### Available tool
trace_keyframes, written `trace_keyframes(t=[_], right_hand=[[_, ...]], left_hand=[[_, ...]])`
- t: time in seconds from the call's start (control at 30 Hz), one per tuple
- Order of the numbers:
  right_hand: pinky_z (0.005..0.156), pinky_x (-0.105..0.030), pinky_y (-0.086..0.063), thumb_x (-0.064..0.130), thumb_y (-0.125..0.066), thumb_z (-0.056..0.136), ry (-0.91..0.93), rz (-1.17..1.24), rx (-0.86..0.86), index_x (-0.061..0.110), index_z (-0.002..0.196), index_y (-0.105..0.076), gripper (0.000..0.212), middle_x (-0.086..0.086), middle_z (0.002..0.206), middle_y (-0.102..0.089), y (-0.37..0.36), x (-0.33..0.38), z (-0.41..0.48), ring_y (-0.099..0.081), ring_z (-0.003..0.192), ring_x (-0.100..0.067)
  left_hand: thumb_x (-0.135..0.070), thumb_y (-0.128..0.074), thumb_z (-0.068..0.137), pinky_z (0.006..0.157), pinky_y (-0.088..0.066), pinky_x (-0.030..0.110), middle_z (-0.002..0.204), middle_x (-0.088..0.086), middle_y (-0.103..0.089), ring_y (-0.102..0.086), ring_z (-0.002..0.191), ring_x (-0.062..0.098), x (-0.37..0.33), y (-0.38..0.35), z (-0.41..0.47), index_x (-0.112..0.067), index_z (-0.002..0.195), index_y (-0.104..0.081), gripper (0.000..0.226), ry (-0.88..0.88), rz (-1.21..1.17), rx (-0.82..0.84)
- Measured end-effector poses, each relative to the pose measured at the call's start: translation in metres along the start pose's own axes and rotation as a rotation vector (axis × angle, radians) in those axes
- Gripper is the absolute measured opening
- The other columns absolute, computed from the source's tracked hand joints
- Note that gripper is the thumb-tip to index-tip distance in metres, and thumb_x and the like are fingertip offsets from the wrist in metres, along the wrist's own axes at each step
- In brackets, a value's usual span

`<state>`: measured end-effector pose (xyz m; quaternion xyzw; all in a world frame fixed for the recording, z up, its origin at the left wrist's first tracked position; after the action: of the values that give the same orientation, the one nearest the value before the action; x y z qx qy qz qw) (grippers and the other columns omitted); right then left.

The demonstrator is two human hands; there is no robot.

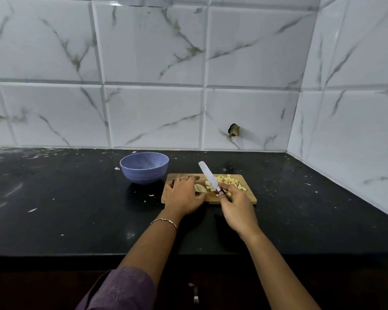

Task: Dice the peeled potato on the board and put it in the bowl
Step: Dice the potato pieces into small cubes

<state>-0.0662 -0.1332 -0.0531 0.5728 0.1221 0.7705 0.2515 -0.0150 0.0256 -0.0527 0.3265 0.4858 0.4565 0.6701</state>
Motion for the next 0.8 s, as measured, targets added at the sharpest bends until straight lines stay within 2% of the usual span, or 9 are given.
trace_keyframes(t=[0.07, 0.17, 0.33, 0.47, 0.63, 0.8], right_hand=[[0.063, -0.015, -0.039, 0.027, -0.051, 0.101, 0.042, -0.058, 0.004, 0.030, 0.135, -0.058, 0.035, 0.009, 0.116, -0.066, -0.001, 0.002, -0.002, -0.053, 0.081, -0.002], [0.054, -0.016, -0.033, 0.029, -0.051, 0.101, 0.062, -0.090, -0.004, 0.034, 0.135, -0.057, 0.035, 0.014, 0.096, -0.062, -0.002, 0.000, -0.003, -0.050, 0.063, -0.002], [0.057, -0.014, -0.035, 0.028, -0.052, 0.101, 0.046, -0.056, -0.031, 0.032, 0.135, -0.057, 0.035, 0.010, 0.111, -0.065, -0.002, -0.004, 0.000, -0.054, 0.080, -0.005], [0.055, -0.016, -0.035, 0.030, -0.051, 0.102, 0.033, -0.072, -0.038, 0.034, 0.136, -0.056, 0.035, 0.013, 0.102, -0.061, 0.000, -0.004, -0.001, -0.055, 0.075, -0.003], [0.051, -0.017, -0.033, 0.030, -0.051, 0.101, 0.018, -0.073, -0.060, 0.035, 0.136, -0.056, 0.035, 0.010, 0.095, -0.061, 0.003, -0.004, -0.004, -0.052, 0.064, -0.004], [0.054, -0.021, -0.036, 0.031, -0.052, 0.100, 0.012, -0.074, -0.059, 0.035, 0.135, -0.057, 0.035, 0.010, 0.098, -0.062, 0.001, -0.005, -0.003, -0.055, 0.070, -0.008]], left_hand=[[-0.044, -0.052, 0.091, 0.111, -0.023, 0.045, 0.148, -0.003, -0.046, -0.030, 0.141, 0.019, -0.001, -0.001, 0.003, -0.032, 0.142, -0.043, 0.053, -0.020, -0.026, 0.039], [-0.045, -0.052, 0.091, 0.111, -0.024, 0.044, 0.146, -0.002, -0.048, -0.033, 0.140, 0.020, 0.001, -0.003, 0.007, -0.034, 0.139, -0.046, 0.050, -0.023, -0.034, 0.074], [-0.042, -0.054, 0.089, 0.111, -0.025, 0.041, 0.141, -0.004, -0.051, -0.038, 0.137, 0.017, 0.003, -0.001, 0.009, -0.031, 0.136, -0.049, 0.048, 0.012, -0.083, 0.028], [-0.043, -0.054, 0.090, 0.107, -0.028, 0.042, 0.139, -0.004, -0.053, -0.038, 0.134, 0.018, 0.006, 0.001, 0.009, -0.027, 0.133, -0.051, 0.046, 0.048, -0.065, -0.023], [-0.041, -0.052, 0.092, 0.109, -0.027, 0.046, 0.139, -0.005, -0.054, -0.038, 0.134, 0.019, 0.008, 0.001, 0.011, -0.029, 0.133, -0.056, 0.042, 0.037, -0.056, -0.006], [-0.043, -0.045, 0.095, 0.109, -0.026, 0.048, 0.142, -0.002, -0.052, -0.039, 0.135, 0.021, 0.001, 0.000, 0.011, -0.031, 0.135, -0.056, 0.044, 0.019, 0.063, 0.040]])
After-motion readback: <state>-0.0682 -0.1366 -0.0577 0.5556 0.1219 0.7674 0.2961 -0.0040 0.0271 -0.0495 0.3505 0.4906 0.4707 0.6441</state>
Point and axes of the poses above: each hand's wrist, its own z-axis towards the middle knuckle, its own y-axis out of the back of the hand, x = y × z, the point moved 5 cm from there along z, towards the middle knuckle
